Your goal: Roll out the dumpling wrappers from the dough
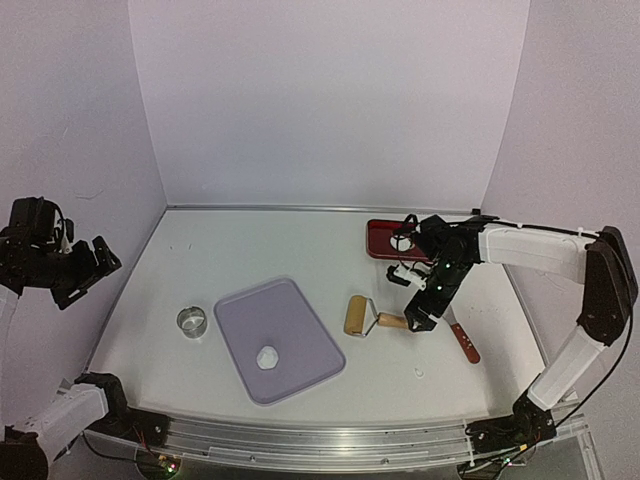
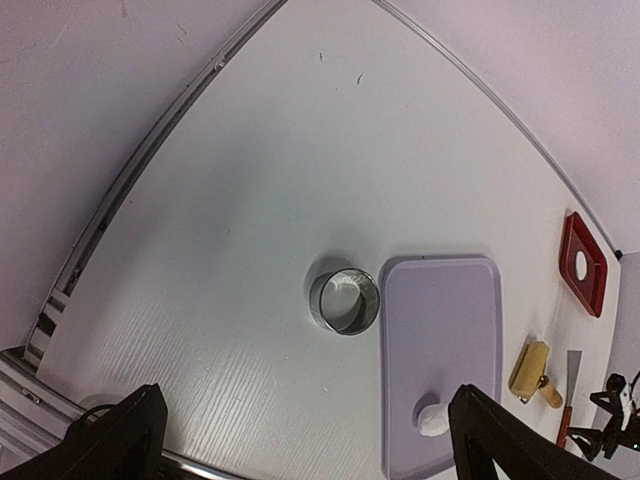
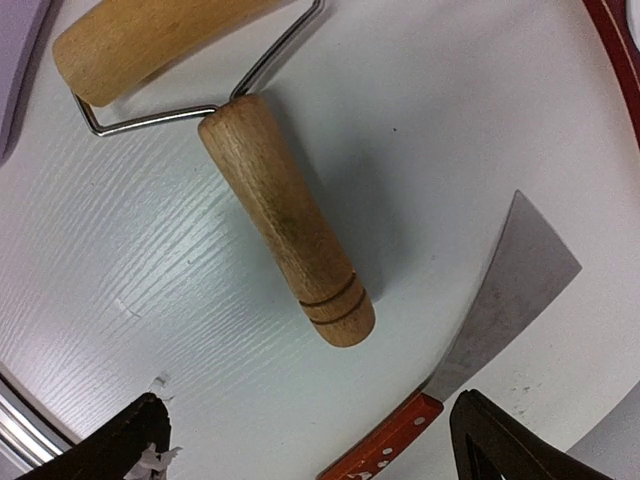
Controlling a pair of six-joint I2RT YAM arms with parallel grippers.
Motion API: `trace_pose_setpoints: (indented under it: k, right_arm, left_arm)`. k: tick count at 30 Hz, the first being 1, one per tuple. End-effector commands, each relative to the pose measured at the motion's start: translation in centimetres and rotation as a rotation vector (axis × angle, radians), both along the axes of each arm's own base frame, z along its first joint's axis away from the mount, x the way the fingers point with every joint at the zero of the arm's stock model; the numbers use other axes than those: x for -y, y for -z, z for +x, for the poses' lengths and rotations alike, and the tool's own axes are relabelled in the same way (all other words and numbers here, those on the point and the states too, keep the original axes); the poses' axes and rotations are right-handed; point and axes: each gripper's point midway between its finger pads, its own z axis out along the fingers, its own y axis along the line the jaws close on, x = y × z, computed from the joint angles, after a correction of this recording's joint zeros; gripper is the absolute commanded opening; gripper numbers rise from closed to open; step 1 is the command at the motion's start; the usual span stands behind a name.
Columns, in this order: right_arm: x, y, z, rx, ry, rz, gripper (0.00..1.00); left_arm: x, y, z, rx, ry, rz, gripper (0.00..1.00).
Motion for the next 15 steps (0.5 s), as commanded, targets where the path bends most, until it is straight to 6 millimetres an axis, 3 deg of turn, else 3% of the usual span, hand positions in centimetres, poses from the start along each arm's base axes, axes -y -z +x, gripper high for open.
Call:
trace_pose_setpoints:
  k: [1,8,15]
  right_arm:
    - [-1.5,1.6,-0.3,-0.058,-0.120,0.025,0.92]
    - [-1.6,4.2,0.3,-0.087,-0.168,-0.014,0.83]
    - [-2.1,5.4,1.3,-0.075,-0.133,-0.014,0.58]
  left_arm:
    - [-0.2,-0.1,0.7,0.010,-0.003,0.008,1.00]
    - [-0.3,0.3,1.0,-0.014,-0.012,0.007,1.00]
    - [-0.5,0.4,0.9,-0.016,-0.028,0.011,1.00]
